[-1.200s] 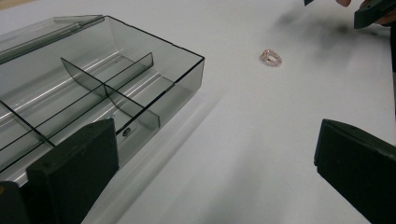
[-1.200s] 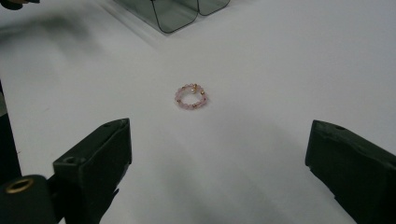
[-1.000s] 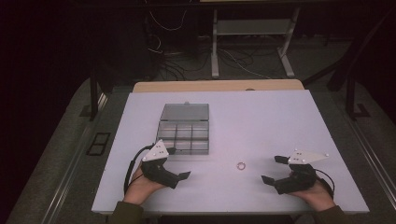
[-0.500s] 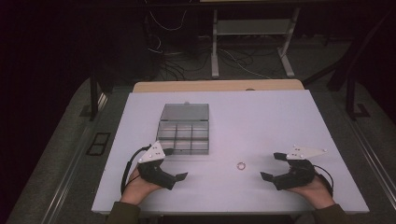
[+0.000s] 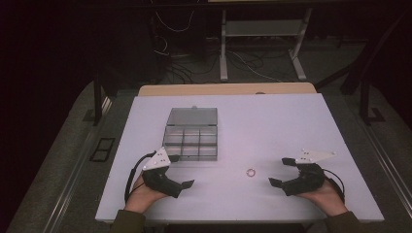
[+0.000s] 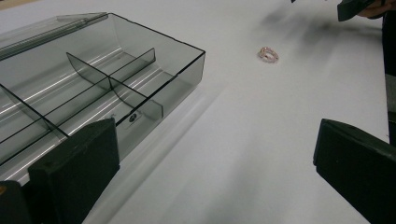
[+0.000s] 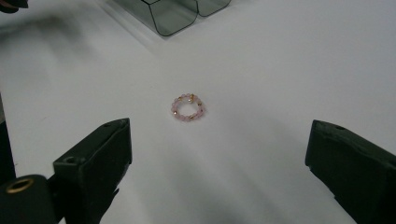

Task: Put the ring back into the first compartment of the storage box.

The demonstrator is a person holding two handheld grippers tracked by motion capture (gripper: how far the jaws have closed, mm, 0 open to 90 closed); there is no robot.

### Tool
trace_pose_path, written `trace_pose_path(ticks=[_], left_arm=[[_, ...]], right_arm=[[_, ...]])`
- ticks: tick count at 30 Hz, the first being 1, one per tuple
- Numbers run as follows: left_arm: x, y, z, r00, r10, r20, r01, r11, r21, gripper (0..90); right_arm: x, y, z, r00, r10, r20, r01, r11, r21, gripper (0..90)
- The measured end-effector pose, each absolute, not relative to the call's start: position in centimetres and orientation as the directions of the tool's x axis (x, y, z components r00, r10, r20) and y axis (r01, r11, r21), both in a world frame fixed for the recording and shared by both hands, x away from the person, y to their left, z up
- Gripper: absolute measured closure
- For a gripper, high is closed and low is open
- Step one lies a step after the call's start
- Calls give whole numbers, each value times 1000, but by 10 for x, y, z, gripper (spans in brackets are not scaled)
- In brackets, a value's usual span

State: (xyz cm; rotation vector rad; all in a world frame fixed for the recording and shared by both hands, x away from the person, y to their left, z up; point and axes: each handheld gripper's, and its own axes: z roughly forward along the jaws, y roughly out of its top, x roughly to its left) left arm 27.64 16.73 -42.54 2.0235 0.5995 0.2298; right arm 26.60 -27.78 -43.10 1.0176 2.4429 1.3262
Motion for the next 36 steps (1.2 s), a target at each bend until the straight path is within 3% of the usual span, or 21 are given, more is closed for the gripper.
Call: trace_pose_path(ticks=[36], left_arm=[[275, 165, -427, 859, 502, -96, 329, -397, 857, 0]], right_arm=[[284, -265, -424, -763, 622, 175, 473, 354, 807, 70]])
